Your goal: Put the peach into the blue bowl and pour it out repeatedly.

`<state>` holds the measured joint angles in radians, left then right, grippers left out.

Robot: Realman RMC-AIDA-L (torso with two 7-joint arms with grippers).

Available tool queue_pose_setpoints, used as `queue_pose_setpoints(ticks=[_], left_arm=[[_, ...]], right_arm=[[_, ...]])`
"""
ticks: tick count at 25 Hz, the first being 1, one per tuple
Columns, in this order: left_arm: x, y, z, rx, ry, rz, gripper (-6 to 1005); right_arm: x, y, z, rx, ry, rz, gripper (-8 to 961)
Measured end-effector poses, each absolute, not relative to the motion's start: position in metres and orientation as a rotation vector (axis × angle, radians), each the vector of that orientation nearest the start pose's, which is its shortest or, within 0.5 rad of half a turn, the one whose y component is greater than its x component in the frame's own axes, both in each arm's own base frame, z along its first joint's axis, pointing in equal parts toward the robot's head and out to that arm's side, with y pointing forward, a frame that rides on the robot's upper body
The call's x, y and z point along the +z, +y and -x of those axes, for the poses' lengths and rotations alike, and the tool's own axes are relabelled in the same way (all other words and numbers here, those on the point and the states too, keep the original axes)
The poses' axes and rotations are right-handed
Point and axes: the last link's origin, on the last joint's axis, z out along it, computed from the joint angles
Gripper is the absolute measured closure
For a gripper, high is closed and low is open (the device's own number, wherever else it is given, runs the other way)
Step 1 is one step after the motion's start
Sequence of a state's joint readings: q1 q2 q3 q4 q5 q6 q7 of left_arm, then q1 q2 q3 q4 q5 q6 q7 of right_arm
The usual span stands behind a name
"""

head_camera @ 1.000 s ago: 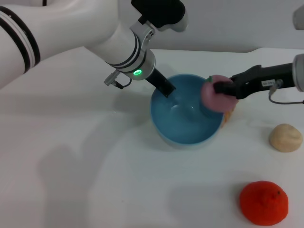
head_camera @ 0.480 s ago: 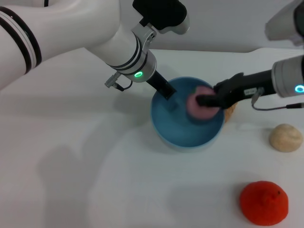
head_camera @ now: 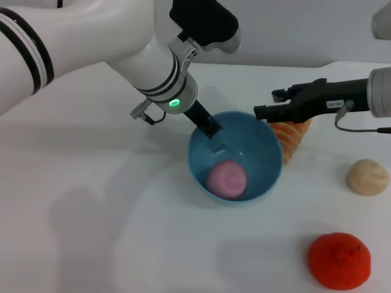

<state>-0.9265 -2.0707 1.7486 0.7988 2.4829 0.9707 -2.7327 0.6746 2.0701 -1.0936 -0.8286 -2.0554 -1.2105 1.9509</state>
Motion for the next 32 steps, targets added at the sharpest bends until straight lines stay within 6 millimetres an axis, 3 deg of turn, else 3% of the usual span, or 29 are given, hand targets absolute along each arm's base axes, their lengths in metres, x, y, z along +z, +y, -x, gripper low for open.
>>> queue_pose_setpoints(ticks=[4, 12, 17, 28, 31, 32], left_arm=[[-0.098, 0.408, 0.148, 0.462, -0.741, 2.539, 1001], [-0.103, 0.4, 0.152, 0.528, -0.71, 2.561, 999], [-0.104, 0.4, 0.149, 0.524, -0.705, 2.564, 943], [-0.096, 0.41, 0.135, 0.384, -0.682, 2.527, 740], [-0.094, 0.413, 0.131, 0.353, -0.657, 2.513, 634], [-0.089, 0.422, 0.126, 0.258, -0.632, 2.471, 599]], right_arm=[[-0.021, 0.396, -0.2, 0.321, 0.844, 2.678, 269], [-0.015, 0.391, -0.21, 0.456, 0.884, 2.617, 268], [-0.015, 0.389, -0.215, 0.452, 0.896, 2.607, 269], [-0.01, 0.386, -0.234, 0.455, 0.96, 2.537, 268], [-0.004, 0.386, -0.239, 0.471, 0.958, 2.506, 267], [0.0, 0.386, -0.242, 0.48, 0.953, 2.49, 267]])
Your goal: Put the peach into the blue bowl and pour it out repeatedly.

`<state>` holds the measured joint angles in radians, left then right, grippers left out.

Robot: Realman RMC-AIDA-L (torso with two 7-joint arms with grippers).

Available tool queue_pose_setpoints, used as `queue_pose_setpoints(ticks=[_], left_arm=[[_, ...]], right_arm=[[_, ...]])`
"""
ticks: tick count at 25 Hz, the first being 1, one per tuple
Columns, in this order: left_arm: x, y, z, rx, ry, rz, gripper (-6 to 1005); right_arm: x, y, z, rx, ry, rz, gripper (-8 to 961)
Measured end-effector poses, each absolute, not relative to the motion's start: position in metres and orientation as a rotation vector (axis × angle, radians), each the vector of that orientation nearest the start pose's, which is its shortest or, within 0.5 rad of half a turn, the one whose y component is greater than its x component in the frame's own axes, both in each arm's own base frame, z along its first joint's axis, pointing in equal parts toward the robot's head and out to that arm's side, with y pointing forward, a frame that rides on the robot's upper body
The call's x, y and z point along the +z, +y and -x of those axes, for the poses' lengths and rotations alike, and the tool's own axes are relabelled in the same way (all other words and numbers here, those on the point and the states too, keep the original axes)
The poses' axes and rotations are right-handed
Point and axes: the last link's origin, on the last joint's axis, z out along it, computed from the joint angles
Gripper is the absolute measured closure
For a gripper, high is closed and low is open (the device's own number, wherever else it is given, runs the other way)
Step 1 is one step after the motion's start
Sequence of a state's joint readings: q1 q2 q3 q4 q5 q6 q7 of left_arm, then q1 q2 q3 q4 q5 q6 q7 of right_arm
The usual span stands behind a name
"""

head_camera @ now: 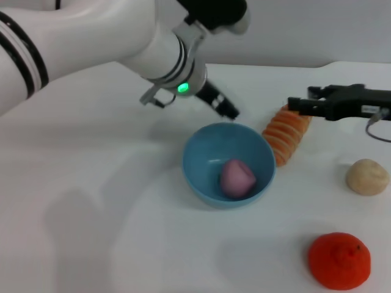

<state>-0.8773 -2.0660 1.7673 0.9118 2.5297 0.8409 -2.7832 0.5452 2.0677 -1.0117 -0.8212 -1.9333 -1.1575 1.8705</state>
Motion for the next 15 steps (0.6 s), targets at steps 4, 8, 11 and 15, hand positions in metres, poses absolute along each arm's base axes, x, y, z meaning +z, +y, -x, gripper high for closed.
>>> queue_pose_setpoints(ticks=[4, 8, 11, 15], left_arm=[[-0.078, 0.434, 0.121, 0.036, -0.593, 2.378, 287], [-0.071, 0.44, 0.125, -0.225, -0.565, 2.243, 224], [-0.072, 0.434, 0.138, -0.393, -0.563, 2.138, 192], [-0.073, 0.419, 0.161, -0.507, -0.508, 2.02, 192]], right_arm=[[0.011, 0.387, -0.256, 0.516, 0.916, 2.407, 268], [0.01, 0.388, -0.273, 0.53, 0.887, 2.308, 269], [0.006, 0.386, -0.288, 0.607, 0.832, 2.198, 269], [0.002, 0.378, -0.31, 0.681, 0.704, 2.003, 269]])
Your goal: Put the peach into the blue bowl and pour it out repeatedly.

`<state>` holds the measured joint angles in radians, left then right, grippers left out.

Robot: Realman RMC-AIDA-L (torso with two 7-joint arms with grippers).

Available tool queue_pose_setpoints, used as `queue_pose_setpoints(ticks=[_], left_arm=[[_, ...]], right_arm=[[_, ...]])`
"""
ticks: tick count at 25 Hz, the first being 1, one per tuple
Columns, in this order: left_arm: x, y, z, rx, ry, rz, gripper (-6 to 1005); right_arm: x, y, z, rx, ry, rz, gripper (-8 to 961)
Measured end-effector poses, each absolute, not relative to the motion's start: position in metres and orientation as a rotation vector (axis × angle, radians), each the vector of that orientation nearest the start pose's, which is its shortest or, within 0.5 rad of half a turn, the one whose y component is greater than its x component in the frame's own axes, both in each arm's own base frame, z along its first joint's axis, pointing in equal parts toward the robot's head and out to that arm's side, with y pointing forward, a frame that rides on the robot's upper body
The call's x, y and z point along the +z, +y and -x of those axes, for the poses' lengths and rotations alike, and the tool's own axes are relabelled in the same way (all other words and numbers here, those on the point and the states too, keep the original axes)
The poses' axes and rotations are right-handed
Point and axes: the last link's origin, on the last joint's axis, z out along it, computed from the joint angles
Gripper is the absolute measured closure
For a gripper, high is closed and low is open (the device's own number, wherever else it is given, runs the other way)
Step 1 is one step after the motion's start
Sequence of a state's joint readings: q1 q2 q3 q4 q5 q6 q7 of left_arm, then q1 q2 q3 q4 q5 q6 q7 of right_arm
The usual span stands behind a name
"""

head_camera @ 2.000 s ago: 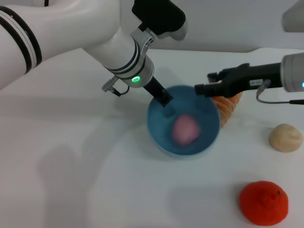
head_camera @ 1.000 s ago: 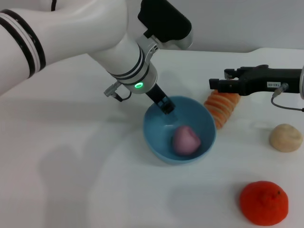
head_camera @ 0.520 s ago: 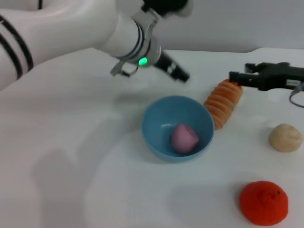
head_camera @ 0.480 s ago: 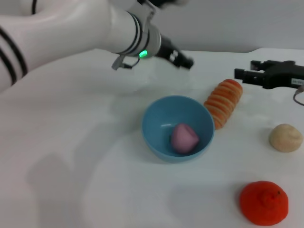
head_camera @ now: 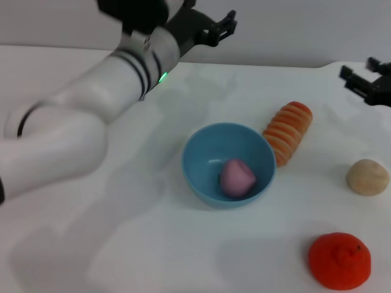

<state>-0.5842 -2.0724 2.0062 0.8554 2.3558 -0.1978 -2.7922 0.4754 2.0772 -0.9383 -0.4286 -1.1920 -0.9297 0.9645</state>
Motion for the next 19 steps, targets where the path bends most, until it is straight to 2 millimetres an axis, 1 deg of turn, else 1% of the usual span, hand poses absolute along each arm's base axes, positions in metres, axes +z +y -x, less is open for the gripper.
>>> queue_pose_setpoints(ticks=[1, 3, 6, 9, 11, 13, 19], left_arm=[[-0.074, 0.415, 0.166, -0.524, -0.486, 2.0, 192], [-0.079, 0.406, 0.175, -0.548, -0.469, 1.975, 192], [-0.086, 0.393, 0.187, -0.589, -0.492, 1.941, 192], [-0.091, 0.381, 0.195, -0.622, -0.475, 1.915, 192], [-0.092, 0.372, 0.198, -0.653, -0.45, 1.894, 192], [-0.093, 0.369, 0.202, -0.661, -0.463, 1.878, 192], [-0.092, 0.369, 0.211, -0.637, -0.482, 1.866, 192]], right_arm=[[0.002, 0.378, -0.31, 0.681, 0.704, 2.003, 269], [0.002, 0.373, -0.318, 0.692, 0.675, 1.918, 269], [0.002, 0.364, -0.328, 0.705, 0.657, 1.797, 269], [0.004, 0.348, -0.337, 0.743, 0.637, 1.655, 269], [0.003, 0.338, -0.343, 0.731, 0.632, 1.591, 269], [0.002, 0.332, -0.348, 0.711, 0.644, 1.55, 269], [0.004, 0.321, -0.361, 0.689, 0.69, 1.491, 269]])
